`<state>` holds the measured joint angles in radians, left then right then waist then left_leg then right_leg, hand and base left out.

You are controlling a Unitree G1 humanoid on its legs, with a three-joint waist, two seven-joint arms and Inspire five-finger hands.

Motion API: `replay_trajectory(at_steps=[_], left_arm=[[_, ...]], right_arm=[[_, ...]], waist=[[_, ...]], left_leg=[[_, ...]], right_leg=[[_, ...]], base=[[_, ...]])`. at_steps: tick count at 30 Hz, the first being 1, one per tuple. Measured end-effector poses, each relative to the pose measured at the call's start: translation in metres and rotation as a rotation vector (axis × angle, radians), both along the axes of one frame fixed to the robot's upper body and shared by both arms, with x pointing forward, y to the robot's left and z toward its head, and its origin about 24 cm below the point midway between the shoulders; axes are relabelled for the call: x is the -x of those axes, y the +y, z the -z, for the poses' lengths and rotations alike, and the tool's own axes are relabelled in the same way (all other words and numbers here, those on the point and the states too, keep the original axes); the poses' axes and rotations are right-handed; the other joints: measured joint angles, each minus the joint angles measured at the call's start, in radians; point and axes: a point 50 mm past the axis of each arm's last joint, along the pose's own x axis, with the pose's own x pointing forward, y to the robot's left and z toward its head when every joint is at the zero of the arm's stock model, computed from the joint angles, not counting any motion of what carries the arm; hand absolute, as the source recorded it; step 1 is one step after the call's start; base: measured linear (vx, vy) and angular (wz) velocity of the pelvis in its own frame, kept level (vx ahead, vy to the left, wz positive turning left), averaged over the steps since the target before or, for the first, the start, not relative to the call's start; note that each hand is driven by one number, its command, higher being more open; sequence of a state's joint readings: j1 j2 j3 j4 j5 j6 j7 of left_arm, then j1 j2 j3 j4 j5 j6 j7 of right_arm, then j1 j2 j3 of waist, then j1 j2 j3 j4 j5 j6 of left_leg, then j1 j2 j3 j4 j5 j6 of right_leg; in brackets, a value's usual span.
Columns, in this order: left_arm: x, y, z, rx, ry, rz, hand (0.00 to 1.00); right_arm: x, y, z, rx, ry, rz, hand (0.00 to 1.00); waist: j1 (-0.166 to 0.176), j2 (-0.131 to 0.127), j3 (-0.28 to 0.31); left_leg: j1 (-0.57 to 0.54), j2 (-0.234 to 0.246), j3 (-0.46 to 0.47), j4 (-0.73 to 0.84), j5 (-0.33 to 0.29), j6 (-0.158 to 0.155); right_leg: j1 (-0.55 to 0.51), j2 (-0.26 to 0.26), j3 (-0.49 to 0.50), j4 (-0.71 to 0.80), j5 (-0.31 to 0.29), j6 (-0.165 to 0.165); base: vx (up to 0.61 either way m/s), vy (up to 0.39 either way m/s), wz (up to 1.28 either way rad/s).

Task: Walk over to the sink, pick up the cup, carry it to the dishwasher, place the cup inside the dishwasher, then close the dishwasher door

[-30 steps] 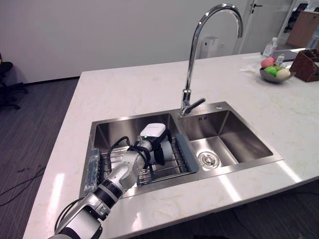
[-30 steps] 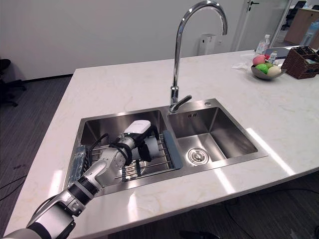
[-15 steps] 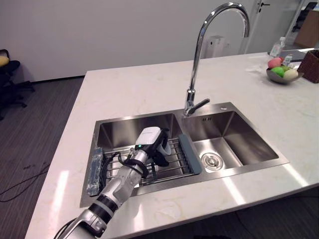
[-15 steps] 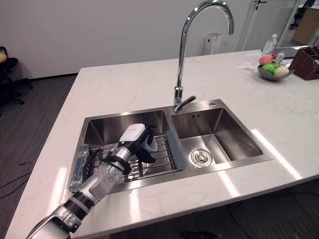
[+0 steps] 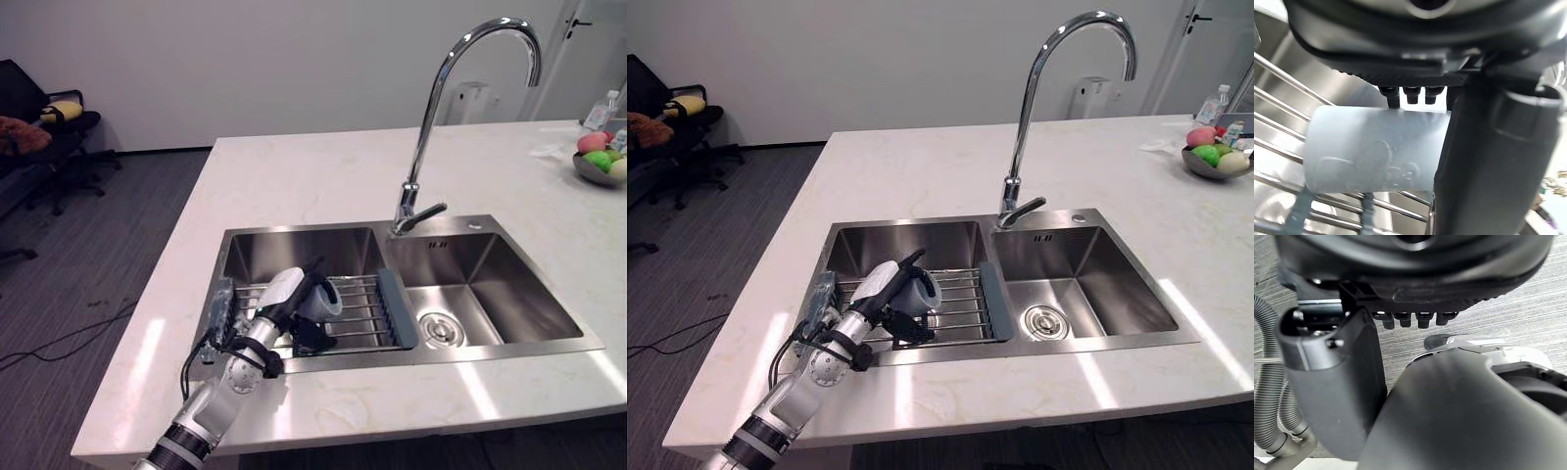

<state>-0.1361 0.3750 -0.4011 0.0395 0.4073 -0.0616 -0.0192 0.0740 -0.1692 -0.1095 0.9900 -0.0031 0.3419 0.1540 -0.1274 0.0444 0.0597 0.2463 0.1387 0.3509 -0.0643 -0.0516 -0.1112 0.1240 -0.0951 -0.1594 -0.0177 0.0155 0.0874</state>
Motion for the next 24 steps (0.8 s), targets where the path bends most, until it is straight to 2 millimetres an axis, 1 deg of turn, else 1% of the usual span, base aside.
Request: replay_trajectory(at_steps=[5,9,11,13,14,15,17,18,20,24], left_arm=[[0.001,0.004,-0.015,0.07,-0.014,0.025,1.0],[-0.001,0.011,-0.03,0.16,-0.046,0.004,1.0],[-0.002,0.012,-0.038,0.195,-0.071,-0.007,1.0],[-0.002,0.014,-0.05,0.256,-0.118,-0.02,1.0],[-0.002,0.015,-0.06,0.296,-0.162,-0.022,1.0],[-0.002,0.015,-0.062,0.306,-0.172,-0.02,1.0],[-0.003,0.014,-0.081,0.368,-0.256,-0.008,1.0],[-0.003,0.014,-0.082,0.372,-0.264,-0.007,1.0],[-0.003,0.016,-0.094,0.385,-0.312,-0.003,1.0],[-0.003,0.014,-0.094,0.347,-0.271,0.054,1.0]], right_arm=[[0.002,0.0,0.001,0.0,0.005,0.002,1.0],[0.005,-0.001,0.001,0.0,0.013,0.008,1.0],[0.007,-0.001,0.002,-0.003,0.016,0.018,1.0],[0.009,-0.001,0.003,-0.006,0.017,0.032,1.0],[0.01,0.0,0.003,-0.011,0.016,0.049,1.0],[0.011,0.0,0.003,-0.011,0.017,0.049,1.0],[0.014,0.0,0.004,-0.011,0.019,0.053,1.0],[0.014,0.0,0.004,-0.012,0.019,0.056,1.0],[0.015,0.0,0.004,-0.018,0.02,0.07,1.0],[0.016,0.0,0.004,-0.028,0.017,0.086,1.0]], waist=[[0.011,-0.001,-0.003],[0.032,-0.002,-0.004],[0.036,-0.004,-0.006],[0.04,-0.006,-0.007],[0.044,-0.008,-0.008],[0.045,-0.008,-0.008],[0.058,-0.012,-0.013],[0.059,-0.012,-0.013],[0.06,-0.013,-0.014],[0.06,-0.013,-0.014]], left_leg=[[-0.002,-0.001,-0.006,-0.004,0.0,0.0],[-0.001,-0.003,-0.007,-0.004,0.001,0.001],[-0.008,-0.004,-0.011,0.001,0.001,0.001],[-0.011,-0.005,-0.011,0.003,0.001,0.002],[-0.011,-0.005,-0.012,0.004,0.001,0.002],[-0.011,-0.005,-0.011,0.004,0.001,0.002],[-0.011,-0.005,-0.011,0.004,0.001,0.002],[-0.012,-0.005,-0.011,0.004,0.001,0.002],[-0.012,-0.005,-0.009,0.004,0.001,0.002],[-0.012,-0.006,-0.006,0.003,0.001,0.003]], right_leg=[[0.002,-0.001,-0.008,-0.002,0.001,0.0],[0.003,-0.004,-0.01,-0.002,0.001,0.001],[0.003,-0.007,-0.01,-0.002,0.002,0.002],[0.003,-0.008,-0.008,-0.002,0.002,0.002],[0.003,-0.008,-0.006,-0.002,0.002,0.003],[0.003,-0.008,-0.005,-0.002,0.002,0.003],[0.003,-0.008,-0.004,-0.002,0.003,0.003],[0.003,-0.008,-0.004,-0.002,0.003,0.003],[0.001,-0.008,-0.002,-0.002,0.003,0.003],[-0.002,-0.007,0.002,-0.002,0.003,0.003]], base=[[0.0,-0.016,0.03],[-0.05,-0.023,0.02],[-0.07,-0.023,0.05],[-0.08,-0.025,0.0],[-0.06,-0.024,-0.02],[-0.05,-0.025,-0.01],[-0.04,-0.024,0.0],[-0.04,-0.023,0.01],[-0.04,-0.024,-0.02],[-0.03,-0.022,-0.03]])
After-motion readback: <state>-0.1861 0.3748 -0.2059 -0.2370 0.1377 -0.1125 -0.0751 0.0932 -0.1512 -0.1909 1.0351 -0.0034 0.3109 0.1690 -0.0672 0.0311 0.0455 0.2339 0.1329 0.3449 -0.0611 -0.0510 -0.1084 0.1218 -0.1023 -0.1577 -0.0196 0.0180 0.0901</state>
